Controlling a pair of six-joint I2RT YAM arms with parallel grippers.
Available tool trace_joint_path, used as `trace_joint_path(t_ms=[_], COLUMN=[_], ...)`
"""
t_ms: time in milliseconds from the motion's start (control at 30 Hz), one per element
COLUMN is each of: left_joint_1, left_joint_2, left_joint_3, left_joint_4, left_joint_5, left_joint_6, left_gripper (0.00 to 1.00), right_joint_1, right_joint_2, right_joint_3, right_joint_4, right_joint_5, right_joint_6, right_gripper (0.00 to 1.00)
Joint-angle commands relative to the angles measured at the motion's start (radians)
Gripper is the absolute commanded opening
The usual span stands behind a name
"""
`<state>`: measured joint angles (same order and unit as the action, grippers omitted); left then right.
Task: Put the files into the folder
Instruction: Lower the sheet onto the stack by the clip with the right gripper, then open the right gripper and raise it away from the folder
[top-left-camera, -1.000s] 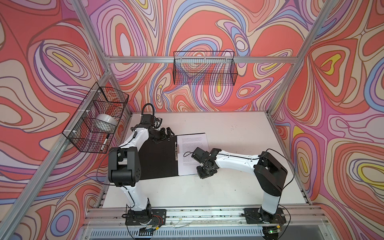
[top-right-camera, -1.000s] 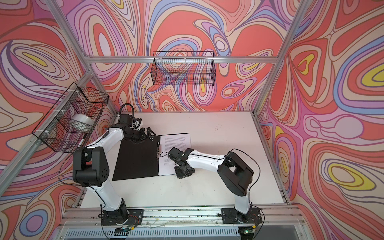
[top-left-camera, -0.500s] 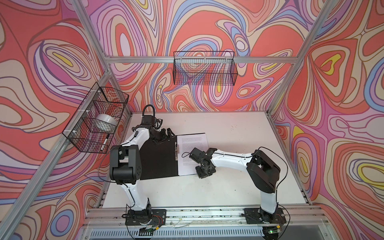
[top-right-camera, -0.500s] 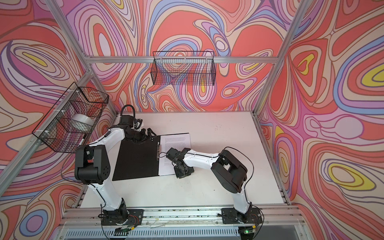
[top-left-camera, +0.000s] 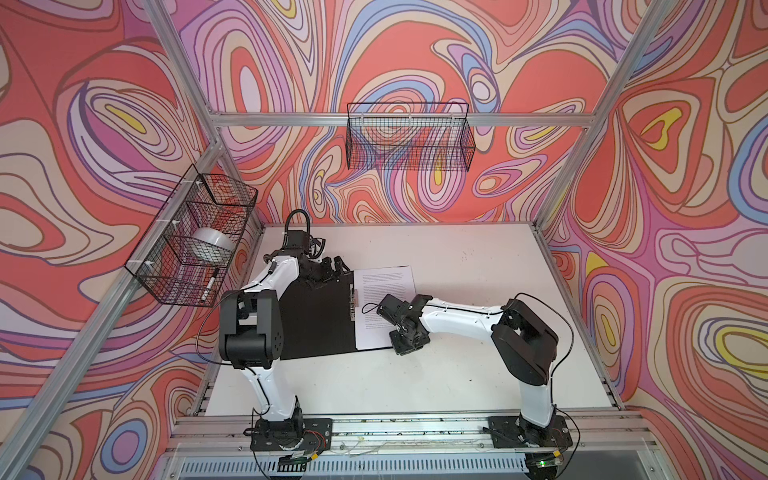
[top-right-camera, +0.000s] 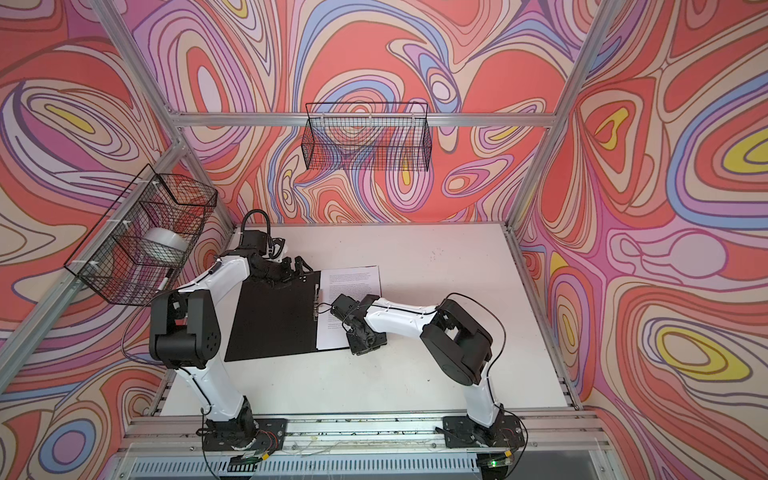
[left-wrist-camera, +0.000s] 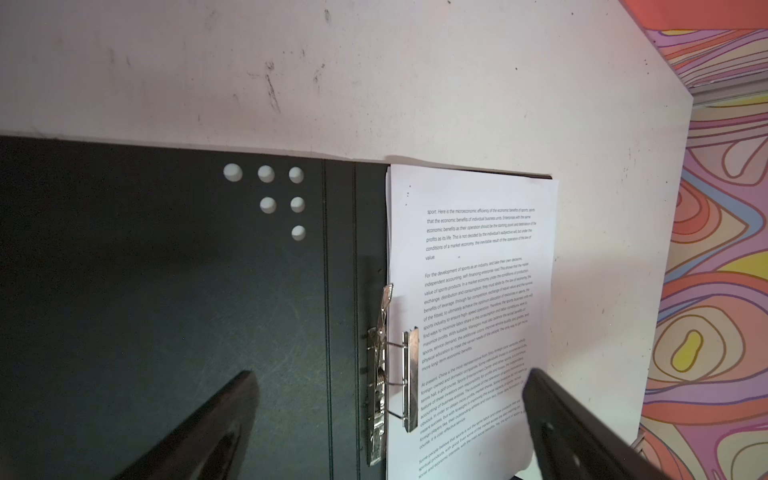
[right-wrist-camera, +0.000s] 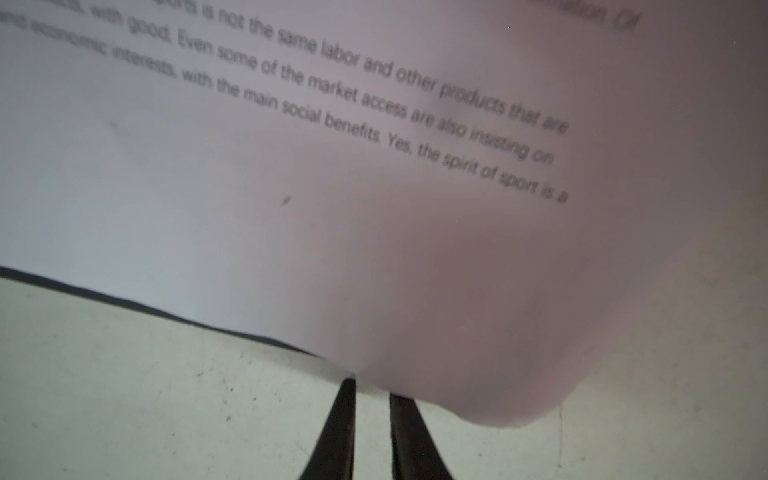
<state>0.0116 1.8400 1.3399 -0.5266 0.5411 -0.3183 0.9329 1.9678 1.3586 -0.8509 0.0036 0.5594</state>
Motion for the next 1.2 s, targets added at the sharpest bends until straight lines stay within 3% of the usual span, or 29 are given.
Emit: trace_joint_path(t_ms=[0, 267, 433, 667, 733, 967, 1167], left_joint_1=[-0.007, -0.007, -0.01, -0.029, -0.031, -0.033, -0.033], left_joint_2=[0.002, -0.03, -0.061, -0.07, -0.068, -0.066, -0.05], left_joint_3=[-0.002, 0.039, 0.057, 0.055, 0.053, 0.058, 0.055], left_joint_4=[-0.012, -0.05, -0.074, -0.103, -0.111, -0.138, -0.161], left_joint_5=[0.007, 0.002, 0.008, 0.0, 0.003, -0.012, -0.012], left_joint_6=[0.001, 0.042, 0.075, 0.137, 0.14, 0.18, 0.181], left_gripper=[1.0, 1.0, 1.0, 1.0, 1.0, 1.0, 1.0], right_joint_1=[0.007, 0.009, -0.003, -0.196, -0.259, -0.357, -0.424], right_joint_2=[0.004, -0.132, -0.225, -0.28, -0.268, -0.105, 0.025], right_joint_3=[0.007, 0.013, 0.078, 0.054, 0.055, 0.176, 0.239], right_joint_4=[-0.013, -0.058, -0.075, 0.116, 0.178, 0.311, 0.426], right_joint_5=[0.007, 0.045, 0.181, 0.164, 0.126, 0.152, 0.1], right_joint_6=[-0.006, -0.008, -0.034, -0.085, -0.109, -0.23, -0.225], right_gripper=[0.17, 0.17, 0.19, 0.22, 0.22, 0.21, 0.21])
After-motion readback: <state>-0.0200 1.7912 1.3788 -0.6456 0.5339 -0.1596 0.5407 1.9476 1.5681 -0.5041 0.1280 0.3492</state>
